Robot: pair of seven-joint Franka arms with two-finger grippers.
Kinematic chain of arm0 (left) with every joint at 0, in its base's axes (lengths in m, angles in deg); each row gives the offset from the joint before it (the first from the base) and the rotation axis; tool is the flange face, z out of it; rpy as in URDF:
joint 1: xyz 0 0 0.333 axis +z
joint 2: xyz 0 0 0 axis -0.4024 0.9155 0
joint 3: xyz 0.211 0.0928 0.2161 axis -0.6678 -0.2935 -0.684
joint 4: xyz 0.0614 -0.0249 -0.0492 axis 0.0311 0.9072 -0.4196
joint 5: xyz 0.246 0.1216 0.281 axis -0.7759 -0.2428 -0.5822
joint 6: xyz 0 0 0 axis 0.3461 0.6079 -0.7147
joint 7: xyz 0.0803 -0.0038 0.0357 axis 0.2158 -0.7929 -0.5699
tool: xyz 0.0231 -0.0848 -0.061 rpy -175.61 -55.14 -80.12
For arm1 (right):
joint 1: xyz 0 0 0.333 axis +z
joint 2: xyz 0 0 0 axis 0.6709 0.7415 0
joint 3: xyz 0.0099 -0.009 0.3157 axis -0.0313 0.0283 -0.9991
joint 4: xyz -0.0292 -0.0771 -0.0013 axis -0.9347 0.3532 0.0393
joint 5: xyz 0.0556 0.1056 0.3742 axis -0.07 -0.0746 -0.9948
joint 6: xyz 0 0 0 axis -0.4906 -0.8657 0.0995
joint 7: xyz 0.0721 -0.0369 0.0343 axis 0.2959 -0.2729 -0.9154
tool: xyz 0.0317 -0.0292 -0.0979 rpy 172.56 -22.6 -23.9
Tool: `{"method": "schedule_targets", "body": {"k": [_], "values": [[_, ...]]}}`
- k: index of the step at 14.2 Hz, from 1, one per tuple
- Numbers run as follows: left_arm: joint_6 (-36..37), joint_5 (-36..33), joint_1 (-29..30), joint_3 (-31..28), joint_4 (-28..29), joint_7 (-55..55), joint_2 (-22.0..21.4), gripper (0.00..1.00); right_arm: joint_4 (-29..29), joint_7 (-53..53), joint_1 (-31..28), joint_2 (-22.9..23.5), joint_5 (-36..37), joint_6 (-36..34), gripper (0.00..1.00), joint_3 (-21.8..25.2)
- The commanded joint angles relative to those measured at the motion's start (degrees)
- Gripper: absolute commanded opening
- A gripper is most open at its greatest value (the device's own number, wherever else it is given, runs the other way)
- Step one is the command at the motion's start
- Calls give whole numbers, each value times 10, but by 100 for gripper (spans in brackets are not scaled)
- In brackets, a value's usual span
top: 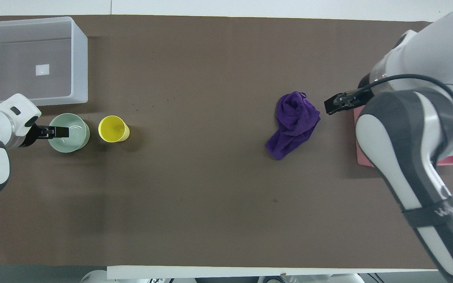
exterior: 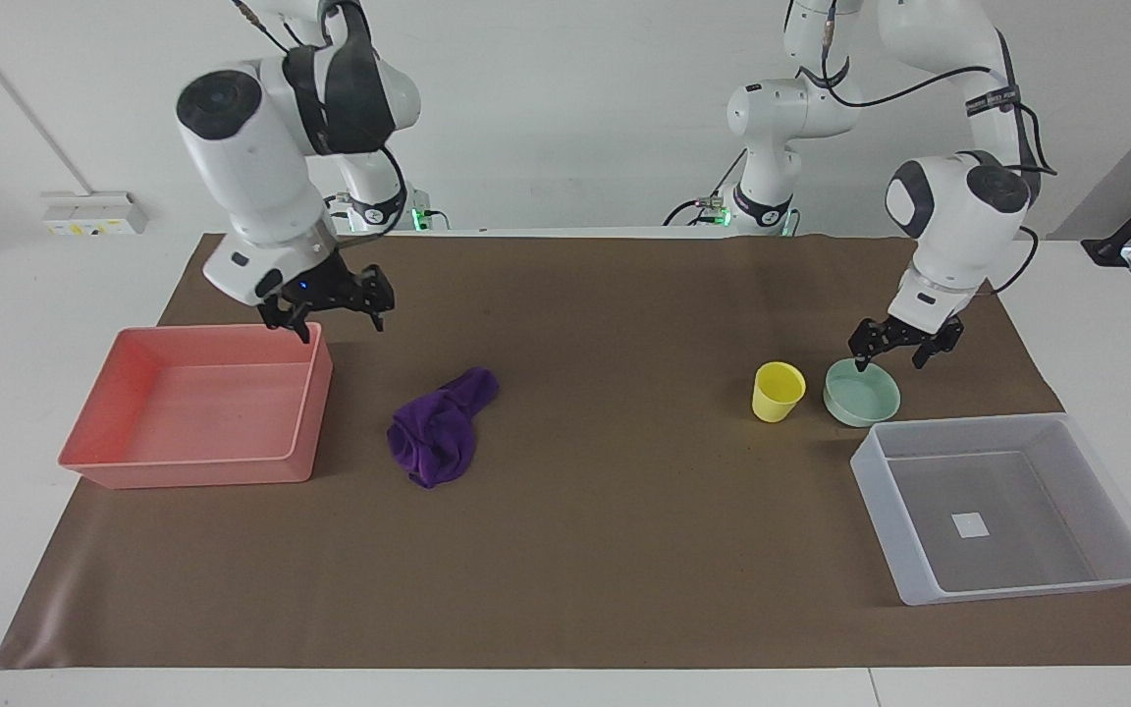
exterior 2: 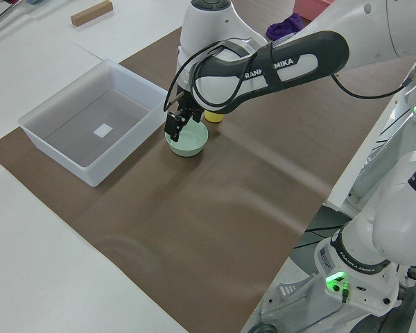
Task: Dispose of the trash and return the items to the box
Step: 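Grasp the green bowl with the left gripper while the right gripper grasps the cloth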
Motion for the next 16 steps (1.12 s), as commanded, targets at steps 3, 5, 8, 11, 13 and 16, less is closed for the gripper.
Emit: {"method": "schedule_targets", "body": {"k": [3,5,8,11,13,16], "values": [[-36,-10,3,-2,7,-53,31,47,-64,7,31,71,-19,160,100,0],[-48,-10,2,-2,11,-54,31,19,-105,6,39,89,-19,222,99,0],[-44,-10,2,-2,9,-54,31,7,-134,8,44,99,-19,248,58,0],[-41,-10,2,-2,6,-59,28,0,-141,28,43,96,-19,239,17,1],[-14,-10,-3,-1,0,-61,19,0,-129,31,39,93,-18,229,1,3],[84,-10,-3,0,-34,-57,-27,0,-101,31,19,63,-18,166,0,3]]}}
